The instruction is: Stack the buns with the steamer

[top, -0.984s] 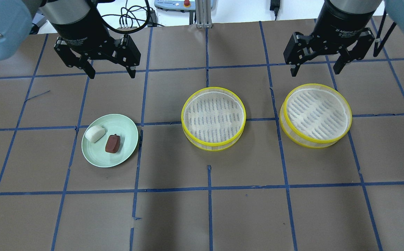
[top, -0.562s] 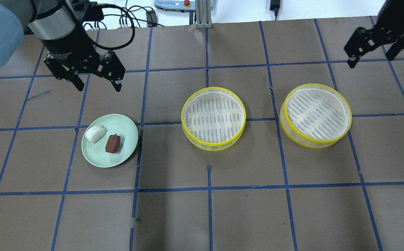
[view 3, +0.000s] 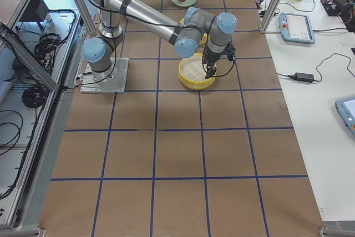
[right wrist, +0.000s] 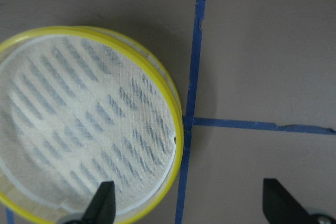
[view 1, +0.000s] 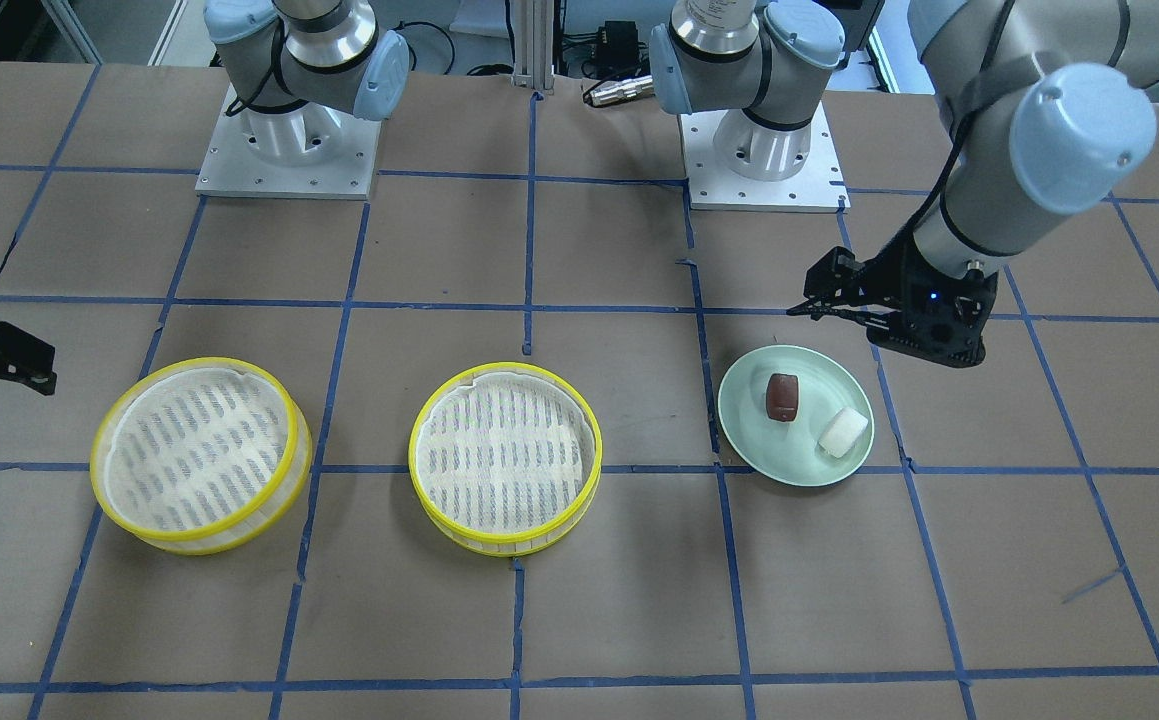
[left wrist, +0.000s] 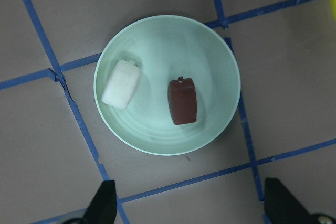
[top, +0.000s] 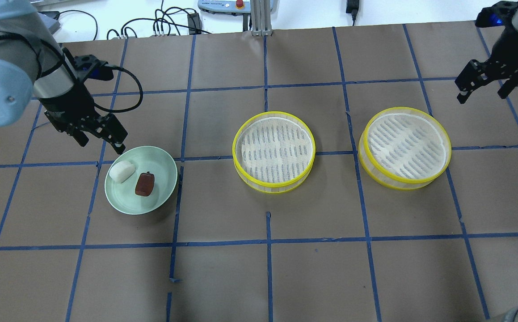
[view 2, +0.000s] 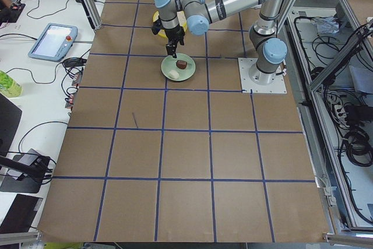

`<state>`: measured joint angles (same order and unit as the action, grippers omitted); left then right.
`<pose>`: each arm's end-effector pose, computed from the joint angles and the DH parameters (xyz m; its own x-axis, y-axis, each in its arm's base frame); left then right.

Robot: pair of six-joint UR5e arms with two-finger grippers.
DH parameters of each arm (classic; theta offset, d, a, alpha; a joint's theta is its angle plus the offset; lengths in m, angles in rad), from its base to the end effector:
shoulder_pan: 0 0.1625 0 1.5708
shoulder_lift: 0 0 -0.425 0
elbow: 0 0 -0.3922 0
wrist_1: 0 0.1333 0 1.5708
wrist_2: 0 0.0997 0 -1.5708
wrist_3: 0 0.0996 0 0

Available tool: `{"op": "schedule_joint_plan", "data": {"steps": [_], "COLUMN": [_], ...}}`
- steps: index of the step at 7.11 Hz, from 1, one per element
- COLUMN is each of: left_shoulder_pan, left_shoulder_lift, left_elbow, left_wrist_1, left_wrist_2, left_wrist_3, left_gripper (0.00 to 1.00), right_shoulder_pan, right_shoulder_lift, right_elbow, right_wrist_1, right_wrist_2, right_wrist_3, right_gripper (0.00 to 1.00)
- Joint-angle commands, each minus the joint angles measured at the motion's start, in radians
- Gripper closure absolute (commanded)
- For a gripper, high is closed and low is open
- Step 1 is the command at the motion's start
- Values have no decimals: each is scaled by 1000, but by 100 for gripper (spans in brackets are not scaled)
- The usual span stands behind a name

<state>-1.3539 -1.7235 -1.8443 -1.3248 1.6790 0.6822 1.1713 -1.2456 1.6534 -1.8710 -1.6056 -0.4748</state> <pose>-0.0116 -0.5167 0.3051 -0.8903 0.4544 0.0305 0.4504 0.8687 0.2061 -0.1076 -0.5888 0.3000 -0.9969 -0.0761 -0.0183 -0.0776 0.9907 0.1113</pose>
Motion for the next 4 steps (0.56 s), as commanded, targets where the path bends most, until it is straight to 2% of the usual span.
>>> {"op": "schedule_joint_plan", "data": {"steps": [1, 2, 3, 4], "left_shoulder_pan": [2, 2, 2, 2], "left_shoulder_lift": [-74, -90, -123, -163], "left_elbow": [-81, -98, -90, -95], "left_wrist_1": [145, 186, 232, 264], "left_wrist_2": [61, 62, 62, 62], "left_wrist_3": [187, 191, 200, 210], "left_gripper": [2, 4, 4, 5], "right_shoulder_pan": [-18, -19, -19, -19], "right_shoulder_lift": [12, 18, 20, 20], "right_elbow": [191, 201, 224, 235], "right_wrist_1": [-265, -267, -266, -266], "right_wrist_2": [3, 7, 3, -2], "right_wrist_3": [8, 7, 28, 27], "right_gripper": [0, 5, 19, 40]}}
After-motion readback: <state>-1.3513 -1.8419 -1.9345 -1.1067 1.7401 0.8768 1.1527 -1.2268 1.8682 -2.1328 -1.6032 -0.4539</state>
